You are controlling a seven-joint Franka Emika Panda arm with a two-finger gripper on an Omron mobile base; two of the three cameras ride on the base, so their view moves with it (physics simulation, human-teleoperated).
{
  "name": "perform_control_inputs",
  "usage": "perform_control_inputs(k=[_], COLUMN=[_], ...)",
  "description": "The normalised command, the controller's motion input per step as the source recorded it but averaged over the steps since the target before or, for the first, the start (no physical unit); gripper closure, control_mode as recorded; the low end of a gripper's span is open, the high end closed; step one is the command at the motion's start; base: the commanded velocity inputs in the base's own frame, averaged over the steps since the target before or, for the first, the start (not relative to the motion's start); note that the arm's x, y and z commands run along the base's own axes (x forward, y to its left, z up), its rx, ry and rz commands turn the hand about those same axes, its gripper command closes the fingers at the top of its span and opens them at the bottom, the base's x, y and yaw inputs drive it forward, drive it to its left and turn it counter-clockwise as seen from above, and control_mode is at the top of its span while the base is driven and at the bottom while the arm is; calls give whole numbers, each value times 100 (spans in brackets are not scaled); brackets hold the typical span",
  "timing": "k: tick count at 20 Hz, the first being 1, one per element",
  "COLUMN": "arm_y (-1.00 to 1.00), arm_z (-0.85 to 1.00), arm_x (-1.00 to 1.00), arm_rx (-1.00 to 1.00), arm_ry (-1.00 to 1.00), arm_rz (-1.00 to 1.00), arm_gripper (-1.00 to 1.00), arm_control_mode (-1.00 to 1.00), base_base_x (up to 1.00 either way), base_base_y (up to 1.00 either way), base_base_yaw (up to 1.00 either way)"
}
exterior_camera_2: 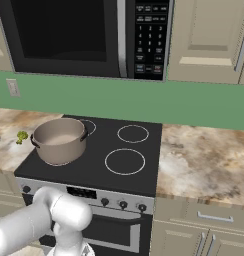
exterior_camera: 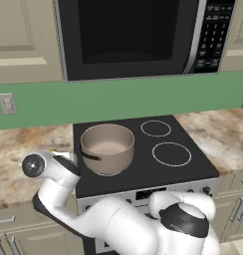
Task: Turn on the burner for the pot on the stove. Wait thirty seconds for the pot to heat up. Then add the broccoli to the pot.
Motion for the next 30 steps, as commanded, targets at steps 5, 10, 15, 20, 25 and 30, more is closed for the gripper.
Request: perform_control_inputs(k=[5,10,15,20,25,30], arm_y=[8,6,0,1,1,1], arm_z=[-7,-15,-7,-4,-25,-25], arm_x=[10,0,18,30,15,15], arm_rx=[11,8,1,0,0,0], arm_ry=[0,6,11,9,10,7], arm_rz=[1,0,0,0,0,0], arm_gripper=[-100,-100,-100,-100,-100,-100], arm_control_mode=[-100,-100,-100,-100,-100,-100], base_base_x=[0,0,0,0,0,0], base_base_y=[0,0,0,0,0,0], base_base_yaw=[0,0,0,0,0,0])
